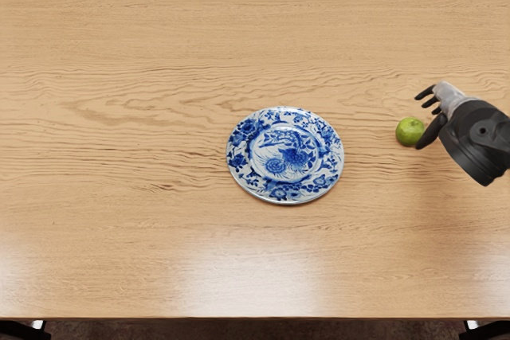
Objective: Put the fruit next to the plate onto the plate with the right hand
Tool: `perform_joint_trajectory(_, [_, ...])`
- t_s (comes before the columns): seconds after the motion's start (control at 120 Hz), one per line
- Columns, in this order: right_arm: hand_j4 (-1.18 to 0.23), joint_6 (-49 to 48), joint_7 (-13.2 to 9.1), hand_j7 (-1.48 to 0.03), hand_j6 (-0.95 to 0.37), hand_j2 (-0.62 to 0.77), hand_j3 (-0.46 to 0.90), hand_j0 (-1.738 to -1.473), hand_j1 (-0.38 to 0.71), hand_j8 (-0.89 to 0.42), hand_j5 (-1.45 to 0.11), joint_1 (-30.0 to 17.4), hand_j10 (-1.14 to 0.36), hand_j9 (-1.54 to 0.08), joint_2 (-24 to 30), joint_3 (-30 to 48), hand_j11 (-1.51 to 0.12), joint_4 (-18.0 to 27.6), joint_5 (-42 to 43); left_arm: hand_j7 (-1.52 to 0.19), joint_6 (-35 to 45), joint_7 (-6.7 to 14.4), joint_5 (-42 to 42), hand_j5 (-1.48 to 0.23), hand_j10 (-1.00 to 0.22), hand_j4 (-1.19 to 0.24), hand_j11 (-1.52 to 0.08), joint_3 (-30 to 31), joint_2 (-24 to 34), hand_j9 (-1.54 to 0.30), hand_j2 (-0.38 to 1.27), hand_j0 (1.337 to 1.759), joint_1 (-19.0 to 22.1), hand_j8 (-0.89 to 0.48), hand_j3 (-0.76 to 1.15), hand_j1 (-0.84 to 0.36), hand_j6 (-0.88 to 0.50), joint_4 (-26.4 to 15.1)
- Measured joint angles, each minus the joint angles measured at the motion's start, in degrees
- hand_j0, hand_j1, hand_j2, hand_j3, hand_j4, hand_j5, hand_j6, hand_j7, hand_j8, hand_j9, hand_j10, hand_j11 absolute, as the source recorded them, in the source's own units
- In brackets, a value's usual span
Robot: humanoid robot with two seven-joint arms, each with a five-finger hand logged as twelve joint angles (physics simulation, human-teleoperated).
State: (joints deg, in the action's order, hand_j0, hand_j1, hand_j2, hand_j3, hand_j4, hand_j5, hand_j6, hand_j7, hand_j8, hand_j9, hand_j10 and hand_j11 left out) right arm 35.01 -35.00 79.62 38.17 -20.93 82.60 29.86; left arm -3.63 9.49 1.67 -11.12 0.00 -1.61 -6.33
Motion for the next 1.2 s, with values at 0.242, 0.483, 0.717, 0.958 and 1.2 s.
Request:
perform_joint_trajectory(0.242, [-0.31,0.0,0.0,-0.41,-0.32,-0.06,0.0,-1.658,0.03,-0.32,-0.41,-2.2,-0.32,-0.41,-4.5,0.0,-0.41,-5.4,0.0,-0.32,0.0,0.0,0.0,-0.32,-0.24,-0.24,-0.32,0.0,0.0,-0.32,0.05,1.658,0.0,-0.24,0.0,0.06,-0.24,0.0])
perform_joint_trajectory(0.483, [-0.32,0.0,0.0,-0.42,-0.32,-0.06,0.0,-1.658,0.04,-0.32,-0.42,-3.9,-0.32,-0.42,-8.4,0.1,-0.42,-10.5,-0.1,-0.32,0.0,0.0,0.0,-0.32,-0.24,-0.24,-0.32,0.0,0.0,-0.32,0.05,1.658,0.0,-0.24,0.0,0.06,-0.24,0.0])
perform_joint_trajectory(0.717, [-0.37,0.0,0.0,-0.48,-0.37,-0.07,0.0,-1.658,0.09,-0.37,-0.48,-5.0,-0.37,-0.48,-11.0,-0.1,-0.48,-13.8,-0.4,-0.32,0.0,0.0,0.0,-0.32,-0.24,-0.24,-0.32,0.0,0.0,-0.32,0.05,1.658,0.0,-0.24,0.0,0.06,-0.24,0.0])
perform_joint_trajectory(0.958, [-0.44,0.0,0.0,-0.58,-0.45,-0.1,0.0,-1.657,0.18,-0.44,-0.59,-6.0,-0.44,-0.59,-11.5,-0.1,-0.59,-15.7,-0.3,-0.32,0.0,0.0,0.0,-0.32,-0.24,-0.24,-0.32,0.0,0.0,-0.32,0.05,1.658,0.0,-0.24,0.0,0.06,-0.24,0.0])
perform_joint_trajectory(1.2, [-0.55,-0.1,0.0,-0.72,-0.47,-0.05,0.0,-1.651,0.26,-0.5,-0.72,-7.0,-0.55,-0.72,-11.7,0.0,-0.72,-16.8,0.3,-0.32,0.0,0.0,0.0,-0.32,-0.24,-0.24,-0.32,0.0,0.0,-0.32,0.05,1.658,0.0,-0.24,0.0,0.06,-0.24,0.0])
